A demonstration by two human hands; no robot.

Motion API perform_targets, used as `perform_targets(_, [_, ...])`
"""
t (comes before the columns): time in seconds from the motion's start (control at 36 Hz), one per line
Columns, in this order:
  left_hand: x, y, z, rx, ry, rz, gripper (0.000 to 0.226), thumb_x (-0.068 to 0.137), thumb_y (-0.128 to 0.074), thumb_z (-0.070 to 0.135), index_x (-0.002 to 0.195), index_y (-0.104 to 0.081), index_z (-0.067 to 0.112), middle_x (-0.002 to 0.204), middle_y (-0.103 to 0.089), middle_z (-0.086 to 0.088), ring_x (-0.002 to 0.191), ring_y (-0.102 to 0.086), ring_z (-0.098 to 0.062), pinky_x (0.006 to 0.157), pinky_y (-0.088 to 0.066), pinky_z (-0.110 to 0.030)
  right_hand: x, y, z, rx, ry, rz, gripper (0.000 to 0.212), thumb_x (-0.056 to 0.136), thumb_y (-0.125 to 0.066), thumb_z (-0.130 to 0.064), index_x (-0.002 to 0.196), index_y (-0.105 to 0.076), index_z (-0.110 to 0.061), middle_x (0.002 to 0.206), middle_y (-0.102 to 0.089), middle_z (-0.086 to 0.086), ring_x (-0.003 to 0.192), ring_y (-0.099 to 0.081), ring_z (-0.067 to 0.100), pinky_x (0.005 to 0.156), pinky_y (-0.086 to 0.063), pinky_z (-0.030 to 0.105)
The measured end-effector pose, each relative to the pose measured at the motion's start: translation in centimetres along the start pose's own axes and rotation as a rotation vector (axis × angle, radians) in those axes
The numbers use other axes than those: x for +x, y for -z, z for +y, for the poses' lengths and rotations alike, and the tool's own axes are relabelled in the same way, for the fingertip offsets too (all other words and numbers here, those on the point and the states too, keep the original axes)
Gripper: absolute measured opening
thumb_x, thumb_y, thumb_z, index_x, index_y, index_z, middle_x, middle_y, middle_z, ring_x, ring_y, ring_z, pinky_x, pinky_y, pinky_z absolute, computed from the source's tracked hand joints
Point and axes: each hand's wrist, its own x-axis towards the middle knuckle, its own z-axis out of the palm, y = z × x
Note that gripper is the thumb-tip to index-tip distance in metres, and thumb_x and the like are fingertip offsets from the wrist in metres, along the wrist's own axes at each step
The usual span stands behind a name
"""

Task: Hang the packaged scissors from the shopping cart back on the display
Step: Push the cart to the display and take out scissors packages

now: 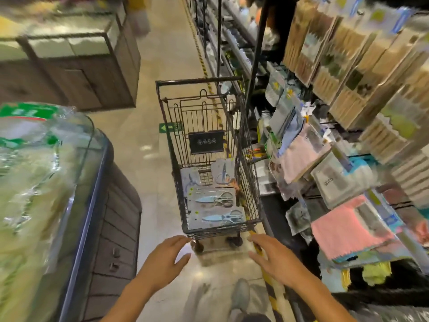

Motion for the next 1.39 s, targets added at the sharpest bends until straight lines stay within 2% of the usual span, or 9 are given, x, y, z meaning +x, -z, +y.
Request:
perform_targets(0.17, [3.4, 0.9, 1.7, -0.045, 0.068, 0.010, 0.080, 0.084, -0.022, 0.077, 0.146, -0.044, 0.033, 0.146, -0.044, 0.020, 0.134, -0.043, -0.006, 0.104, -0.028, -0.012, 5.1, 2.3, 2.4, 0.057, 0.025, -0.050, 0.049, 0.099, -0.054, -0.045, 0.146, -0.043, -0.039, 0.149, -0.046, -0.015, 0.139, -0.042, 0.006, 0.110, -0.037, 0.024])
perform_targets(0.31, [6.7, 1.7, 3.2, -0.046, 0.112, 0.033, 0.049, 0.101, -0.048, 0.049, 0.145, -0.046, 0.031, 0.144, -0.047, 0.016, 0.134, -0.044, -0.007, 0.103, -0.028, -0.010, 9.3, 4.0, 3.3, 0.044, 0.073, -0.116, 0.049, 0.100, -0.055, -0.040, 0.148, -0.045, -0.033, 0.150, -0.049, -0.010, 0.137, -0.046, 0.012, 0.112, -0.038, 0.029])
perform_targets(0.44, [9.5, 2.2, 2.9, -0.073, 0.130, 0.027, 0.049, 0.101, -0.050, 0.044, 0.149, -0.042, 0.034, 0.152, -0.044, 0.013, 0.139, -0.040, -0.007, 0.113, -0.032, -0.022, 13.0, 4.3, 3.5, 0.037, 0.094, -0.149, 0.048, 0.101, -0.051, -0.047, 0.147, -0.046, -0.036, 0.149, -0.047, -0.015, 0.138, -0.043, 0.005, 0.113, -0.034, 0.023])
perform_targets(0.75, [17.2, 3.0, -1.6, -0.166, 0.058, -0.024, 0.048, 0.102, -0.054, 0.031, 0.149, -0.045, 0.024, 0.151, -0.045, 0.008, 0.139, -0.041, -0.013, 0.109, -0.023, -0.014, 19.9, 3.2, 1.6, 0.026, -0.087, -0.172, 0.040, 0.100, -0.056, -0.045, 0.140, -0.050, -0.040, 0.133, -0.051, -0.019, 0.120, -0.051, 0.003, 0.099, -0.041, 0.022])
perform_targets(0.86, [19.4, 1.6, -3.9, -0.249, 0.085, -0.027, 0.047, 0.089, -0.065, 0.023, 0.135, -0.061, 0.017, 0.134, -0.063, -0.004, 0.124, -0.057, -0.019, 0.105, -0.046, -0.028, 21.6, 3.0, 0.6, 0.010, -0.134, -0.200, 0.041, 0.102, -0.055, -0.036, 0.143, -0.050, -0.033, 0.127, -0.051, -0.016, 0.126, -0.053, 0.010, 0.096, -0.038, 0.015])
perform_targets(1.03, [23.0, -0.4, -4.7, -0.202, 0.125, -0.145, 0.056, 0.099, -0.056, 0.032, 0.153, -0.038, 0.025, 0.158, -0.039, -0.001, 0.145, -0.036, -0.021, 0.117, -0.026, -0.026, 24.7, 1.3, 1.9, 0.013, -0.131, -0.239, 0.046, 0.101, -0.057, -0.032, 0.146, -0.047, -0.026, 0.147, -0.051, -0.003, 0.136, -0.048, 0.018, 0.107, -0.038, 0.028])
perform_targets(1.22, [27.0, -4.1, -5.2, -0.182, 0.181, -0.170, 0.057, 0.096, -0.060, 0.027, 0.150, -0.043, 0.022, 0.155, -0.044, -0.005, 0.144, -0.039, -0.025, 0.116, -0.022, -0.029, 29.4, -2.9, 5.5, 0.100, -0.161, -0.234, 0.044, 0.089, -0.071, -0.021, 0.131, -0.062, -0.014, 0.124, -0.067, 0.004, 0.113, -0.064, 0.023, 0.098, -0.038, 0.016])
perform_targets(1.33, [29.3, -6.8, -6.2, -0.190, 0.226, -0.158, 0.056, 0.102, -0.051, 0.034, 0.155, -0.033, 0.026, 0.158, -0.036, -0.002, 0.147, -0.030, -0.021, 0.120, -0.021, -0.030, 33.0, -5.9, 8.4, 0.110, -0.143, -0.271, 0.044, 0.091, -0.060, -0.047, 0.131, -0.056, -0.028, 0.124, -0.062, -0.010, 0.109, -0.061, 0.008, 0.091, -0.055, 0.028])
perform_targets(1.39, [30.3, -8.6, -7.3, -0.188, 0.240, -0.183, 0.058, 0.103, -0.049, 0.035, 0.156, -0.029, 0.025, 0.160, -0.031, -0.002, 0.148, -0.026, -0.020, 0.122, -0.020, -0.032, 34.5, -7.5, 9.9, 0.061, -0.114, -0.264, 0.044, 0.087, -0.067, -0.036, 0.129, -0.055, -0.027, 0.125, -0.062, -0.006, 0.109, -0.063, 0.011, 0.090, -0.057, 0.028])
